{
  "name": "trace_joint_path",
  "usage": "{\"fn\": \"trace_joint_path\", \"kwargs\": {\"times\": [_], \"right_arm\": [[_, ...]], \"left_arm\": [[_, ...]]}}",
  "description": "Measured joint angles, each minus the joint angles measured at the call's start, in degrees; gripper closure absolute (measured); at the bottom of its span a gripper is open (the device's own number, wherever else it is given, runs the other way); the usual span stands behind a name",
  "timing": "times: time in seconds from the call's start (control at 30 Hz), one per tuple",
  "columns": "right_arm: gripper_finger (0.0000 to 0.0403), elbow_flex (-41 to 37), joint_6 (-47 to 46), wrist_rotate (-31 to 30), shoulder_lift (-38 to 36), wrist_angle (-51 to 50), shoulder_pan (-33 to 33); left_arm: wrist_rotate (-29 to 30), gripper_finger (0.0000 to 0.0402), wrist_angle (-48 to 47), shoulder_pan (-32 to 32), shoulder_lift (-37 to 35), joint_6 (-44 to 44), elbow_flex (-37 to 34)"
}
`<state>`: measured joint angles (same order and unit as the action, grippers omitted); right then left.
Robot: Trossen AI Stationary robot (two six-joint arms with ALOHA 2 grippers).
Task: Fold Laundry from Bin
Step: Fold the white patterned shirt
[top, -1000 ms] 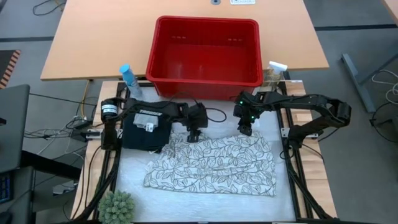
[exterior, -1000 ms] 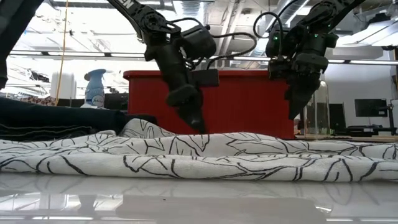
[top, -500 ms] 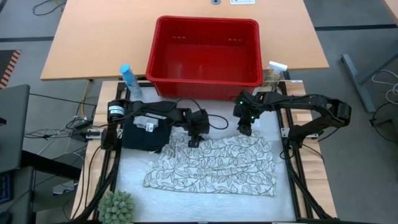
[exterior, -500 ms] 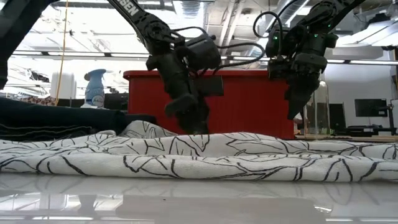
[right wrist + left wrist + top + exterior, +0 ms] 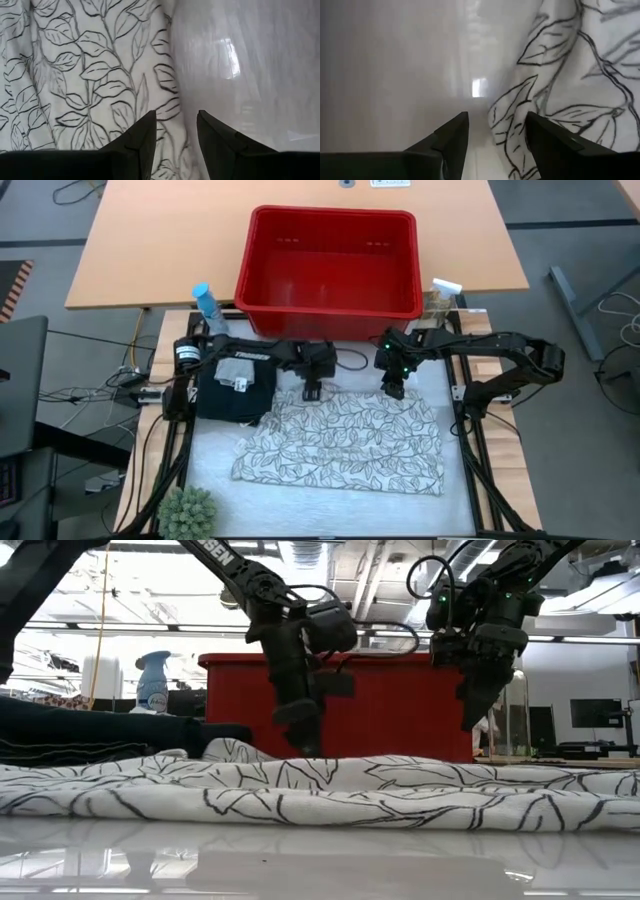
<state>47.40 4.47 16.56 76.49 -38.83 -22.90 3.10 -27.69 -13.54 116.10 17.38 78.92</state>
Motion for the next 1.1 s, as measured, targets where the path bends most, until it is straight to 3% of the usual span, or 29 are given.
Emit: {"fn": "trace_joint_path", "kwargs": {"times": [0.1,0.23,0.47,0.83,0.97,1.1], "right_arm": [[0.0237,0.00,0.02,0.00,0.00,-0.04,0.00],[0.0237,0.00,-0.02,-0.02,0.00,-0.33,0.00],[0.0238,-0.02,-0.77,-5.92,0.85,-1.87,0.04],[0.0254,-0.04,-2.13,-4.85,6.59,-0.20,4.12],[0.0261,-0.04,-2.90,-4.85,8.19,0.72,5.77],[0.0268,-0.04,-2.95,-5.99,8.08,0.61,6.55]], "left_arm": [[-1.05,0.0218,-1.16,-1.52,0.01,-1.09,1.95],[-6.86,0.0218,-1.48,-3.06,0.22,-2.19,2.07],[-5.49,0.0218,-0.45,-3.02,0.36,-3.09,0.20],[-5.98,0.0226,7.10,-3.14,0.01,-3.82,-4.73],[-7.40,0.0263,6.25,-3.21,0.01,-4.09,-5.17],[-2.37,0.0339,0.36,-3.23,-0.66,-7.17,-4.42]]}}
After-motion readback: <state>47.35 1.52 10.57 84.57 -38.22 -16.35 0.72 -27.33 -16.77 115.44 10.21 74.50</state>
